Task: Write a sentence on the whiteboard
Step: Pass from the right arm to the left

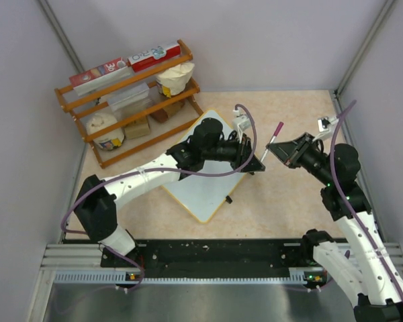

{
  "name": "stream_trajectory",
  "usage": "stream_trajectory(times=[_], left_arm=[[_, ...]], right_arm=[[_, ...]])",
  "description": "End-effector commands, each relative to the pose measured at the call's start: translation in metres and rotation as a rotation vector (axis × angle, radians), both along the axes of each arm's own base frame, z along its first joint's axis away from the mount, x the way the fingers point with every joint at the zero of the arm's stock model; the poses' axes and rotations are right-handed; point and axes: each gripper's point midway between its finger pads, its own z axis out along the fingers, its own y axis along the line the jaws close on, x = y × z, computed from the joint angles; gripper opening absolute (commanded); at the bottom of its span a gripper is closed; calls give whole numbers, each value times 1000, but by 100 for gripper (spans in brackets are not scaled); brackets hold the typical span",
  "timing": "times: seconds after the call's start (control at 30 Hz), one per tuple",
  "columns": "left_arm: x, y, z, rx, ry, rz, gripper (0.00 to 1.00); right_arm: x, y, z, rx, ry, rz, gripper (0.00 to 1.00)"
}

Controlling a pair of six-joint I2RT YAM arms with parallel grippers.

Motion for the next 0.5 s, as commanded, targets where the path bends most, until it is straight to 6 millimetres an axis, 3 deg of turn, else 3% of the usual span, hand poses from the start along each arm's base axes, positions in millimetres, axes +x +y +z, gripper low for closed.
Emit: stream_trajectory(times=[0.0,0.03,0.1,0.23,0.3,0.43,0.47], left_arm=[[-1,-4,27,-80,-57,-25,12],[3,-3,26,-72,-62,-9,0],[3,0,28,-69,-70,-1,0],[8,9,32,-64,-95,36,0],[15,20,38,-70,-105,75,0],[27,43,41,-53,-121,118,0],[31,52,47,-56,-128,120,0]], right_arm=[[-4,3,26,21,-77,21,0],[-4,4,26,18,-76,22,0],[-4,3,28,14,-80,21,4],[-1,4,30,-3,-83,29,34],[0,6,32,-17,-80,42,44],[2,10,36,-38,-86,72,99],[4,10,35,-43,-80,77,99]])
